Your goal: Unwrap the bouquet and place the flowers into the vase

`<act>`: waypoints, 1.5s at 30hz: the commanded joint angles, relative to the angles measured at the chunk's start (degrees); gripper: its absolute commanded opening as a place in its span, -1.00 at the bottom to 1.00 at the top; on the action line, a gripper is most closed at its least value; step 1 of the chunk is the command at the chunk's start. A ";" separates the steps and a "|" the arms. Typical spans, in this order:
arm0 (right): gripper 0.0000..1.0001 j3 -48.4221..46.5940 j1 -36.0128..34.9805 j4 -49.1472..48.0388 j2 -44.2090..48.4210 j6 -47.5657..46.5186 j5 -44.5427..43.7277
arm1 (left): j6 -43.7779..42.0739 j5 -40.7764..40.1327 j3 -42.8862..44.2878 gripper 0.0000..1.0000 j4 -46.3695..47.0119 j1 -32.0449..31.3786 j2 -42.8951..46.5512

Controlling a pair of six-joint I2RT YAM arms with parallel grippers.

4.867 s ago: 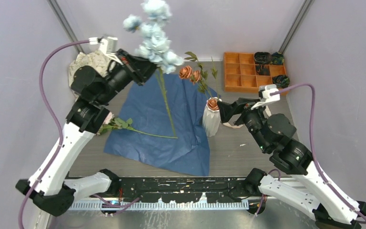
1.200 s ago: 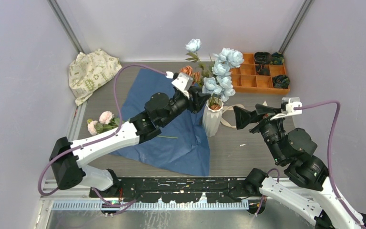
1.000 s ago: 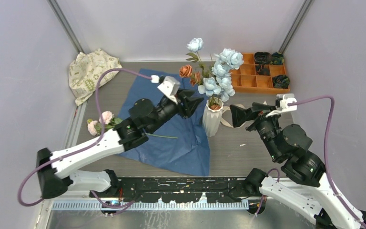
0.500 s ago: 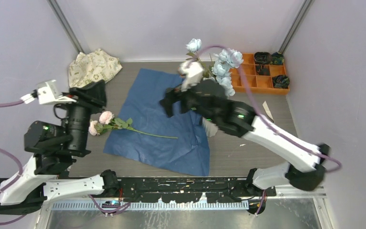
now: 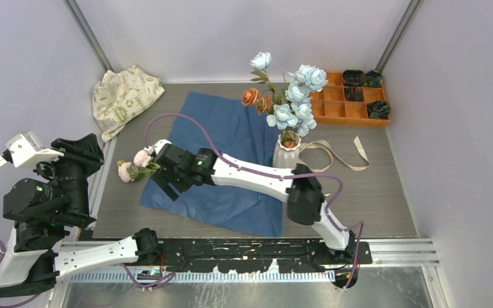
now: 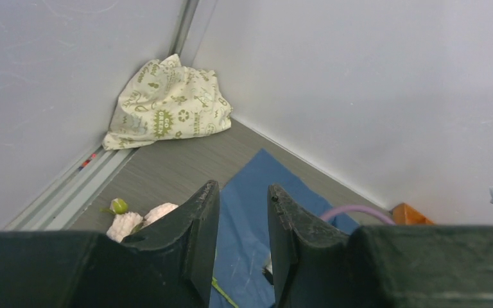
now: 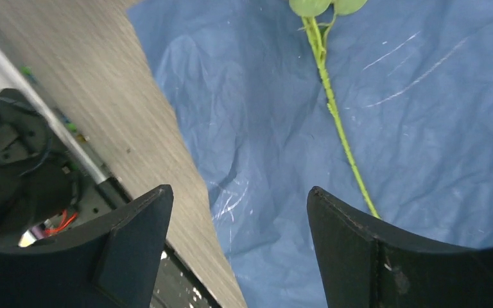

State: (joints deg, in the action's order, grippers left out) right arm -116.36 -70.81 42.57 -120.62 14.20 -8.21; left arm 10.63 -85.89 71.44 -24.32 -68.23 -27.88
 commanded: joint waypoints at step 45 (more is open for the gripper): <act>-0.24 -20.60 9.69 3.32 -29.04 3.13 8.52 | 11.69 0.02 0.76 -0.29 -15.18 0.00 1.39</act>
State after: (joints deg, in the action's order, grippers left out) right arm -135.59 -60.73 44.42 -148.20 18.72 2.42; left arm 22.79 -84.44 72.51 -41.80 -68.23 -26.70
